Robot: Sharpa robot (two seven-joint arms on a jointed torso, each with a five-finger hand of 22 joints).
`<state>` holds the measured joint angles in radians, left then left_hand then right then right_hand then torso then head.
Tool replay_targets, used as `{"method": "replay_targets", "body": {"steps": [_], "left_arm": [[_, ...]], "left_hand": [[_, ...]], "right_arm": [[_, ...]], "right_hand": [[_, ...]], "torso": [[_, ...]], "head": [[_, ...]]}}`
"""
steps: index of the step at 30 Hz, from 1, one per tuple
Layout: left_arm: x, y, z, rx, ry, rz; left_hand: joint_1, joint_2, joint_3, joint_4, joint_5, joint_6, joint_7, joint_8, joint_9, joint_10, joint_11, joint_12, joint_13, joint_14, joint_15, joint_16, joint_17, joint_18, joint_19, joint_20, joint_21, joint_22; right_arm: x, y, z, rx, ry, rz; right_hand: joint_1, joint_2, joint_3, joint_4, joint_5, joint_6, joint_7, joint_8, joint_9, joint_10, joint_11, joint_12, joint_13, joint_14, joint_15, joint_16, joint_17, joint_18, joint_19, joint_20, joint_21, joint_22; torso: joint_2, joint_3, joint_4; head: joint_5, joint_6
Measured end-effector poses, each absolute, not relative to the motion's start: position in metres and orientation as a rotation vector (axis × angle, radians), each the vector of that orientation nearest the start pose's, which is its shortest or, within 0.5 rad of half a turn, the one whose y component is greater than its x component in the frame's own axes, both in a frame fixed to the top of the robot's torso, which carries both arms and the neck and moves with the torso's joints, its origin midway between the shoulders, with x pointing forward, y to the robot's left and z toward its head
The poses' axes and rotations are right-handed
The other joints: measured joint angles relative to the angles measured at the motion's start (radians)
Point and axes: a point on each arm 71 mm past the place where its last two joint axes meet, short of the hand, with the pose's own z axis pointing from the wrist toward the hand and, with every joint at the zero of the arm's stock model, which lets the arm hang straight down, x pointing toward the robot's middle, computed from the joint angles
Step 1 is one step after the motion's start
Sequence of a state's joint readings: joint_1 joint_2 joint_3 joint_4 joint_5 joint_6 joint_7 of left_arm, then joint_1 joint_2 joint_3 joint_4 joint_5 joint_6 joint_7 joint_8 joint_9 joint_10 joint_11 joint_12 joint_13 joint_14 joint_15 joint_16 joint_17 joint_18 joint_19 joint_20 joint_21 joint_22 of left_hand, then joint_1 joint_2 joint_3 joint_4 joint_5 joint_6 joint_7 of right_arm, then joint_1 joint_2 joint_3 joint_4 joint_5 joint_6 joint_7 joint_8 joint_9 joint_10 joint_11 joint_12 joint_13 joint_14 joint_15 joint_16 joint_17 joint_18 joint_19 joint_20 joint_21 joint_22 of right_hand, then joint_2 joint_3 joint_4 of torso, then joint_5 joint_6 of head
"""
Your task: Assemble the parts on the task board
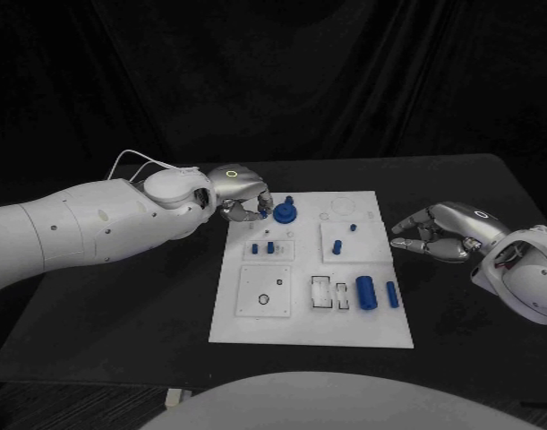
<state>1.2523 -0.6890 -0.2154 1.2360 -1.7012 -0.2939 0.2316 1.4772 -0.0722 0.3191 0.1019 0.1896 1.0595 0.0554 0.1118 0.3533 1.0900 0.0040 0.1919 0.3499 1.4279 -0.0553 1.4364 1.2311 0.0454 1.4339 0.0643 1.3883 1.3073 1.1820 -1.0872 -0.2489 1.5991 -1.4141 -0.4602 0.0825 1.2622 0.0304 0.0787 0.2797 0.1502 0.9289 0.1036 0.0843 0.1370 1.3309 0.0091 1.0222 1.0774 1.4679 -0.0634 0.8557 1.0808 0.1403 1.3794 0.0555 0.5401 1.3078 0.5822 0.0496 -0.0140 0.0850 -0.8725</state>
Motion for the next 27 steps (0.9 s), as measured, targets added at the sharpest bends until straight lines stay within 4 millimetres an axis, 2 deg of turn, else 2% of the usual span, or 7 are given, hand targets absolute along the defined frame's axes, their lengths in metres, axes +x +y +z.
{"method": "replay_targets", "body": {"steps": [6,15,19,27], "left_arm": [[0.508,0.193,-0.235,0.703,1.656,-0.611],[0.503,0.192,-0.254,0.695,1.703,-0.609],[0.503,0.19,-0.26,0.693,1.716,-0.609],[0.503,0.187,-0.266,0.693,1.726,-0.609]], "left_hand": [[0.0,0.0,0.0,0.0,0.0,0.0,0.0,-0.004,-0.002,0.001,0.001,-0.007,-0.007,0.0,0.0,0.0,-0.004,0.0,0.0,0.0,-0.004,0.0],[-0.001,-0.001,0.0,0.0,0.0,0.0,0.0,-0.007,-0.003,0.001,0.001,-0.011,-0.012,0.0,0.0,0.0,-0.008,0.0,0.0,0.0,-0.008,0.0],[-0.001,-0.001,0.0,0.0,0.0,0.0,0.0,-0.008,-0.006,0.001,0.001,-0.011,-0.012,0.0,0.0,0.0,-0.008,0.0,0.0,0.0,-0.008,0.0],[-0.001,-0.001,0.0,0.0,0.0,0.004,0.004,-0.01,-0.006,0.004,0.004,-0.011,-0.013,0.0,0.0,-0.004,-0.01,0.0,0.0,0.0,-0.008,0.0]], "right_arm": [[0.42,-0.294,-0.248,-0.15,1.733,0.631],[0.419,-0.295,-0.25,-0.146,1.739,0.628],[0.419,-0.295,-0.25,-0.146,1.741,0.628],[0.419,-0.295,-0.251,-0.146,1.742,0.627]], "right_hand": [[0.0,0.0,0.0,0.0,0.0,0.0,0.0,0.0,0.0,0.0,0.0,0.0,0.0,0.0,0.0,0.0,0.0,0.0,0.0,0.0,-0.004,0.0],[0.0,0.0,0.0,0.0,0.0,0.0,0.0,0.0,0.0,0.0,0.0,0.0,0.0,0.0,0.0,0.0,0.0,0.0,0.0,0.0,-0.004,0.0],[0.0,0.0,0.0,0.0,0.0,0.0,0.0,0.0,0.0,0.0,0.0,0.0,0.0,0.0,0.0,0.0,0.0,0.0,0.0,0.0,-0.004,0.0],[0.004,-0.004,0.0,0.0,0.0,0.0,0.0,0.0,0.0,0.0,0.0,0.0,-0.002,0.0,0.0,0.0,-0.001,0.0,0.0,0.0,-0.004,0.0]], "torso": [[-0.001,0.0014,0.0008],[-0.003,0.0028,0.0029],[-0.003,0.0021,0.0048],[-0.002,0.0013,0.0042]], "head": [[-0.001,0.0],[-0.005,0.0],[-0.005,0.0],[-0.002,0.0]]}}
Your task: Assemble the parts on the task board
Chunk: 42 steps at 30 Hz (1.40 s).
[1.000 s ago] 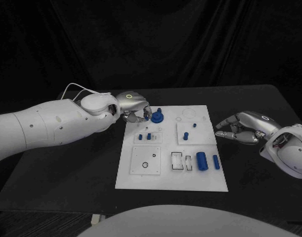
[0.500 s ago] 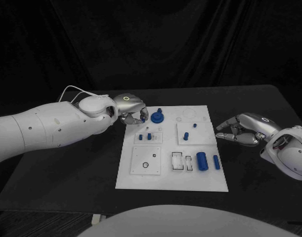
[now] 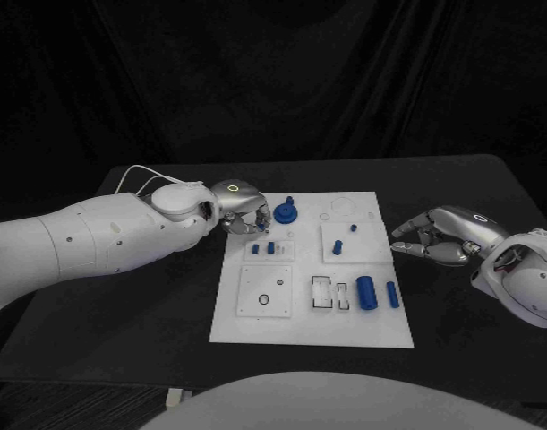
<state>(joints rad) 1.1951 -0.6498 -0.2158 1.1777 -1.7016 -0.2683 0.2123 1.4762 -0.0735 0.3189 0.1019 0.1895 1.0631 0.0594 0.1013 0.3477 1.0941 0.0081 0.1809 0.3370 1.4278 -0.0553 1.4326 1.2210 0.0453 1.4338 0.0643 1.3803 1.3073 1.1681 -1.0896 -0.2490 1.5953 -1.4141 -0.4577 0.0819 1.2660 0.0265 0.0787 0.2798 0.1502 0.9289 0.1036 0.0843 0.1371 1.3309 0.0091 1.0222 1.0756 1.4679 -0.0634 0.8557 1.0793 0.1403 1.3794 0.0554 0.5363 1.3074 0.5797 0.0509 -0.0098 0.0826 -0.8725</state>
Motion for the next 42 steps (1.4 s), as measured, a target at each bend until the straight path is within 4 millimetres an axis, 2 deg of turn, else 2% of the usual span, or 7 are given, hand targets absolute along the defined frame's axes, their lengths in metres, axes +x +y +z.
{"method": "replay_targets", "body": {"steps": [20,42], "left_arm": [[0.5027,0.1819,-0.273,0.695,1.734,-0.614],[0.5033,0.1767,-0.2734,0.698,1.73,-0.619]], "left_hand": [[0.0,0.0,0.0,0.0,0.0,-0.002,0.002,-0.001,0.0,0.0,0.0,-0.004,-0.004,0.0,0.0,-0.004,-0.007,0.0,0.0,0.0,-0.004,0.0],[0.0,0.0,0.003,-0.003,-0.001,0.002,-0.003,-0.009,0.0,0.007,0.0,-0.008,-0.008,-0.004,0.004,-0.009,-0.02,0.0,-0.007,0.0,-0.01,0.0]], "right_arm": [[0.4188,-0.2955,-0.2511,-0.146,1.743,0.626],[0.419,-0.2952,-0.2513,-0.146,1.744,0.626]], "right_hand": [[0.004,0.004,0.0,0.0,0.0,0.0,0.0,0.0,0.0,0.0,0.0,0.0,0.0,0.0,0.0,0.0,0.0,0.0,0.0,0.0,0.0,0.001],[0.004,0.004,0.0,0.0,0.0,0.0,0.0,0.0,-0.001,0.0,0.0,0.0,-0.001,0.0,0.0,0.0,0.0,0.0,0.0,0.0,-0.006,0.0]], "torso": [[0.0,0.0019,-0.0018],[-0.001,0.0018,-0.0012]], "head": [[0.001,0.0],[-0.003,0.0]]}}
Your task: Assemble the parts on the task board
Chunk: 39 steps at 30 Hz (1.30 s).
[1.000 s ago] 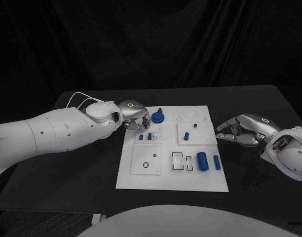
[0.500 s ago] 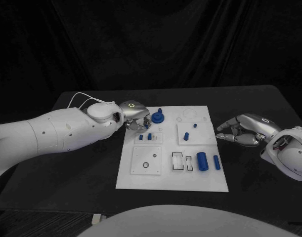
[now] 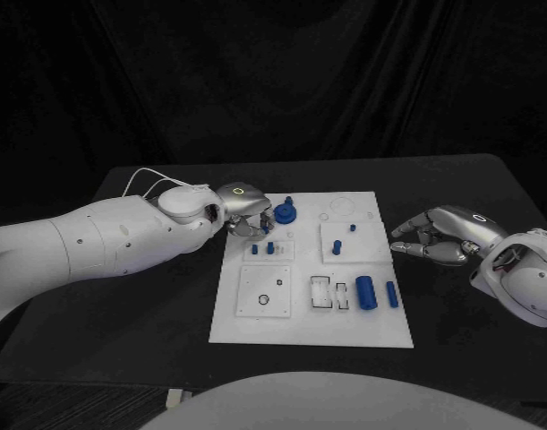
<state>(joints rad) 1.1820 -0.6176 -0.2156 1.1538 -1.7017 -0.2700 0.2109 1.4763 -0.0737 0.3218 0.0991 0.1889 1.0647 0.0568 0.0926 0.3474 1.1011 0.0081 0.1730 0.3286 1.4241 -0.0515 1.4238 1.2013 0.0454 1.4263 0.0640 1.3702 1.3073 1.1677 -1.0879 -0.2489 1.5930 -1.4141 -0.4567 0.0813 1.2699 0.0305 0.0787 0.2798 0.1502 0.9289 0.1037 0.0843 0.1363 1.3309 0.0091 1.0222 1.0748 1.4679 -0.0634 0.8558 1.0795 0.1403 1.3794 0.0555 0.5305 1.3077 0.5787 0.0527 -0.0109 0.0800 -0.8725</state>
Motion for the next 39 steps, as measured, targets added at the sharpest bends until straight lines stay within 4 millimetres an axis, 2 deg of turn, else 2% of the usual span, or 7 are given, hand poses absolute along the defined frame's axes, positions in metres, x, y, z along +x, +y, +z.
{"method": "replay_targets", "body": {"steps": [7,20,39], "left_arm": [[0.503,0.1714,-0.2748,0.701,1.73,-0.625],[0.5029,0.1714,-0.2768,0.698,1.735,-0.623],[0.5027,0.1737,-0.2782,0.69,1.752,-0.611]], "left_hand": [[0.0,0.0,0.0,-0.006,0.0,0.004,0.004,-0.001,-0.003,0.003,0.003,-0.004,-0.005,-0.007,0.0,-0.005,-0.01,0.0,-0.004,0.004,-0.004,0.0],[-0.005,-0.005,0.0,-0.006,0.0,0.004,0.004,0.003,-0.002,0.005,0.001,-0.008,-0.009,-0.007,0.0,-0.009,-0.018,0.0,-0.007,0.0,-0.009,0.001],[-0.009,-0.009,-0.003,-0.019,-0.01,0.003,-0.004,0.003,-0.005,0.006,-0.001,-0.027,-0.022,-0.025,-0.004,-0.022,-0.042,0.0,-0.022,0.0,-0.028,0.001]], "right_arm": [[0.4192,-0.295,-0.2514,-0.146,1.744,0.626],[0.4193,-0.2953,-0.2516,-0.146,1.745,0.625],[0.419,-0.2952,-0.2523,-0.146,1.749,0.625]], "right_hand": [[0.0,0.0,0.0,0.0,0.0,0.0,0.0,0.0,0.0,0.0,0.0,0.0,0.0,0.0,0.0,0.0,0.0,0.0,0.0,0.0,0.0,0.0],[0.004,-0.004,0.003,-0.003,0.0,0.0,0.0,-0.004,0.0,0.0,0.0,0.0,0.0,0.0,0.0,0.0,-0.001,0.0,0.0,0.0,0.0,0.0],[0.007,-0.001,0.003,-0.003,0.0,0.0,0.0,-0.004,0.0,0.0,0.0,-0.004,-0.001,0.0,0.0,0.0,-0.001,0.0,0.0,0.0,0.0,0.0]], "torso": [[0.0,-0.0002,0.0],[0.0,-0.0003,0.0001],[0.0,-0.0003,0.0004]], "head": [[0.002,0.0],[-0.004,0.0],[0.004,0.0]]}}
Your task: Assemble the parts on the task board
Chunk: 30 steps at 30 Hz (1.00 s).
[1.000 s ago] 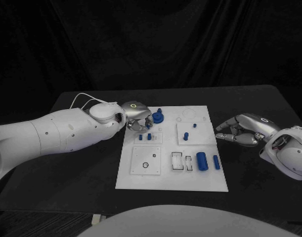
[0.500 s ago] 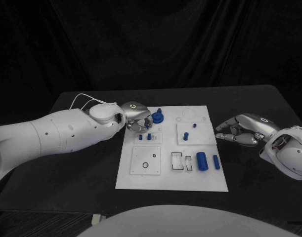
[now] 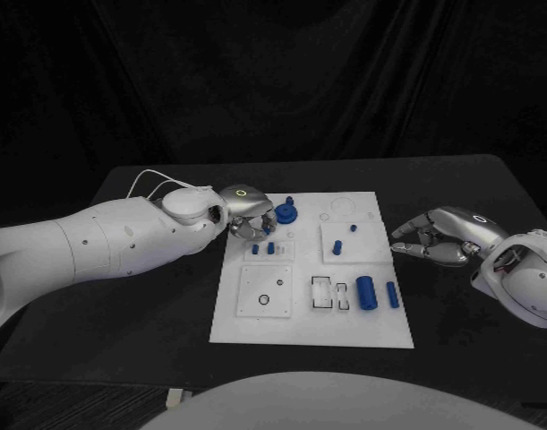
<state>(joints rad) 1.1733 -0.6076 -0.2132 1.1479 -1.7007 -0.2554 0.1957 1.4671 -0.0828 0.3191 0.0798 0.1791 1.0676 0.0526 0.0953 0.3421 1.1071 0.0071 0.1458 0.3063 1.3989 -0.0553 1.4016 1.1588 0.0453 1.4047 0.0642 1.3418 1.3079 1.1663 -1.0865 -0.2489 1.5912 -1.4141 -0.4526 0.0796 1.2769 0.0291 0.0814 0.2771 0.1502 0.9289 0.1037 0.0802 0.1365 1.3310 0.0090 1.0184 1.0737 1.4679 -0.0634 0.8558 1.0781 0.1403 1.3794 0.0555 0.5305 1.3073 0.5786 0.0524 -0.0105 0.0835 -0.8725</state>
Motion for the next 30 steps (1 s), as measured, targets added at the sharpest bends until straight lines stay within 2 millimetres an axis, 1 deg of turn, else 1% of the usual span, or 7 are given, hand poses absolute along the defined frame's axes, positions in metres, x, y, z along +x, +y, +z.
{"method": "replay_targets", "body": {"steps": [4,8,10,11,13,19,30], "left_arm": [[0.503,0.174,-0.278,0.689,1.754,-0.61],[0.502,0.176,-0.28,0.689,1.765,-0.603],[0.502,0.176,-0.281,0.689,1.768,-0.602],[0.502,0.176,-0.281,0.69,1.77,-0.601],[0.502,0.177,-0.281,0.689,1.771,-0.599],[0.503,0.179,-0.282,0.686,1.775,-0.592],[0.504,0.185,-0.281,0.675,1.772,-0.58]], "left_hand": [[-0.002,-0.002,0.0,0.0,-0.009,-0.02,-0.015,-0.015,-0.004,-0.006,-0.005,-0.01,-0.005,-0.002,0.002,0.0,-0.005,0.0,0.0,0.0,-0.007,0.0],[-0.015,-0.015,0.0,0.0,-0.046,-0.106,-0.037,-0.032,-0.025,-0.033,-0.007,-0.032,-0.016,-0.02,0.002,-0.014,-0.026,0.0,-0.018,0.0,-0.027,0.0],[-0.022,-0.021,0.002,0.002,-0.055,-0.163,-0.059,-0.032,-0.04,-0.047,0.004,-0.042,-0.02,-0.027,0.005,-0.015,-0.03,0.0,-0.021,-0.003,-0.033,0.0],[-0.022,-0.022,0.003,0.003,-0.058,-0.191,-0.067,-0.032,-0.048,-0.046,0.005,-0.042,-0.018,-0.016,0.008,-0.004,-0.005,0.0,-0.01,0.001,-0.015,0.0],[-0.022,-0.022,0.003,0.003,-0.058,-0.218,-0.075,-0.032,-0.055,-0.046,0.009,-0.042,-0.014,-0.008,0.009,0.004,0.004,0.0,-0.004,0.002,-0.008,0.0],[-0.026,-0.026,0.003,0.003,-0.058,-0.226,-0.079,-0.032,-0.062,-0.091,0.017,-0.053,-0.012,-0.016,0.016,-0.002,-0.02,0.0,-0.01,0.007,-0.026,0.0],[-0.026,-0.026,0.003,0.003,-0.058,-0.23,-0.083,-0.032,-0.064,-0.102,0.016,-0.054,-0.012,-0.02,0.012,-0.008,-0.027,0.0,-0.012,0.009,-0.027,0.0]], "right_arm": [[0.419,-0.295,-0.252,-0.146,1.75,0.624],[0.419,-0.295,-0.253,-0.146,1.752,0.624],[0.419,-0.295,-0.253,-0.146,1.752,0.624],[0.419,-0.295,-0.253,-0.146,1.752,0.624],[0.419,-0.295,-0.253,-0.146,1.752,0.624],[0.419,-0.296,-0.253,-0.145,1.753,0.623],[0.418,-0.297,-0.253,-0.144,1.754,0.621]], "right_hand": [[0.001,0.001,0.0,0.0,0.0,0.0,0.0,0.0,0.0,0.0,0.0,0.0,0.0,0.0,0.0,0.0,0.0,0.0,0.0,0.0,0.0,0.0],[0.001,0.001,0.0,0.0,0.0,0.0,0.0,0.0,0.0,0.0,0.0,0.0,0.0,0.0,0.0,0.0,0.0,0.0,0.0,0.0,0.0,0.001],[0.001,0.001,0.0,0.0,0.0,0.0,0.0,0.0,0.0,0.0,0.0,0.0,0.0,0.0,0.0,0.0,0.0,0.0,0.0,0.0,0.0,0.001],[0.001,0.001,0.0,0.0,0.0,0.0,0.0,0.0,0.0,0.0,0.0,0.0,0.0,0.0,0.0,0.0,0.0,0.0,0.0,0.0,0.0,0.001],[0.001,0.001,0.0,0.0,0.0,0.0,0.0,0.0,0.0,0.0,0.0,0.0,0.0,0.0,0.0,0.0,0.0,0.0,0.0,0.0,0.0,0.001],[0.001,0.001,0.0,0.0,0.0,0.0,0.0,0.0,0.0,0.0,0.0,0.0,0.0,0.0,0.0,0.0,0.0,0.0,0.0,0.0,0.0,0.001],[0.004,-0.002,0.0,0.0,0.0,0.0,0.0,0.0,-0.001,0.0,0.0,-0.003,-0.003,0.0,0.0,-0.013,-0.008,0.0,0.0,0.0,-0.008,0.001]], "torso": [[0.0,0.0,0.0002],[0.0,0.0,0.0002],[0.0,0.0,0.0002],[0.0,0.0,0.0002],[0.0,0.0,0.0002],[0.0,0.0,0.0002],[0.0,-0.0004,-0.001]], "head": [[0.002,0.0],[0.004,0.0],[0.005,0.0],[0.005,0.0],[0.005,0.0],[0.0,0.0],[0.003,0.0]]}}
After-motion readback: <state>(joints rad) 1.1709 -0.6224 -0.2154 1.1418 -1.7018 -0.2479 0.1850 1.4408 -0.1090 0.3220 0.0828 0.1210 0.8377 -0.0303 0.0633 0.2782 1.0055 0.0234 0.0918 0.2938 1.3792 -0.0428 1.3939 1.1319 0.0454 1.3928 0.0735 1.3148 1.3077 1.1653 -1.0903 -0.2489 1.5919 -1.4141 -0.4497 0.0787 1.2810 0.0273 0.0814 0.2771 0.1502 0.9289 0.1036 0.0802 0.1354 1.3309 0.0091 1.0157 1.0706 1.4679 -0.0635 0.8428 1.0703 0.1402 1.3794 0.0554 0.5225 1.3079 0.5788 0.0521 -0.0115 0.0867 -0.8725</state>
